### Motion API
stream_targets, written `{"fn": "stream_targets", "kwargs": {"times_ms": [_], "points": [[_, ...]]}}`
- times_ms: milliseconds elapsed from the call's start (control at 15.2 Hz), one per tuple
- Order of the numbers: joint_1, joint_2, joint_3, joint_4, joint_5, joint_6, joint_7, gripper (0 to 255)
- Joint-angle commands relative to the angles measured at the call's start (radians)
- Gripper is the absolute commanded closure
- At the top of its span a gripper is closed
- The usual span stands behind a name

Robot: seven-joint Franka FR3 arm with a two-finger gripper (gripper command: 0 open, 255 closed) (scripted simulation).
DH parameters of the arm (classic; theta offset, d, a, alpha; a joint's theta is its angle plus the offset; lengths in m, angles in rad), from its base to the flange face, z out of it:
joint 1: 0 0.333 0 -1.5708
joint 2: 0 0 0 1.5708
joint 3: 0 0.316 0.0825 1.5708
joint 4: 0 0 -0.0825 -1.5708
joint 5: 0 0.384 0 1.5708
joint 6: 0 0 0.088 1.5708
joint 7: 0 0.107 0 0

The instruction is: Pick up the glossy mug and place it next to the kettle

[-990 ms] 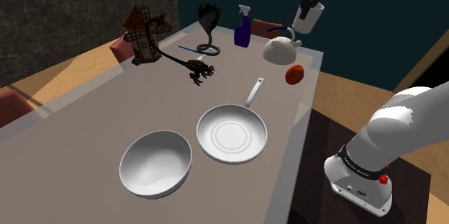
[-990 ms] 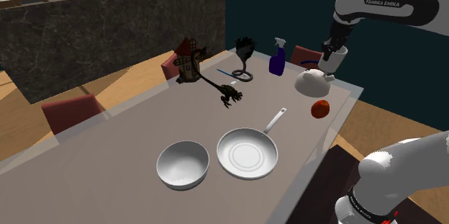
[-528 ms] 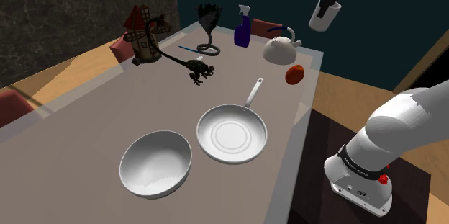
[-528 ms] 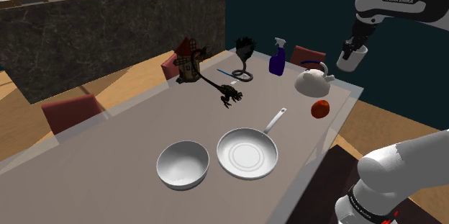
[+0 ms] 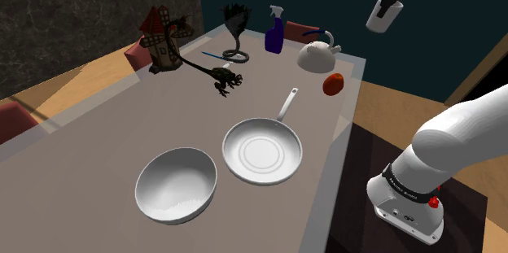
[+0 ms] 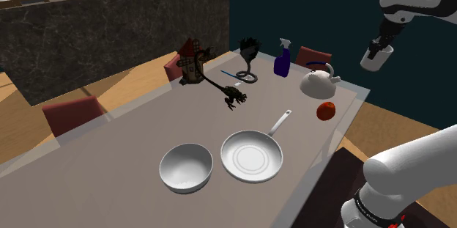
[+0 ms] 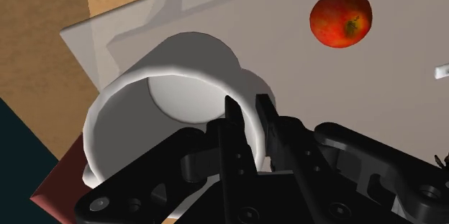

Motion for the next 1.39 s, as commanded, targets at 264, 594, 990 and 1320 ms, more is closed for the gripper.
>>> {"fn": "stream_targets", "kwargs": {"times_ms": [264,594,990,1320], "points": [[-0.006,0.0,-0.014,-0.074,-0.005,0.074,-0.011,255],[-0.009,0.002,-0.022,-0.138,-0.008,0.142,-0.012,255],[-0.011,0.014,-0.033,-0.209,-0.01,0.223,-0.016,255],[-0.011,0.03,-0.044,-0.263,-0.008,0.293,-0.021,255]]}}
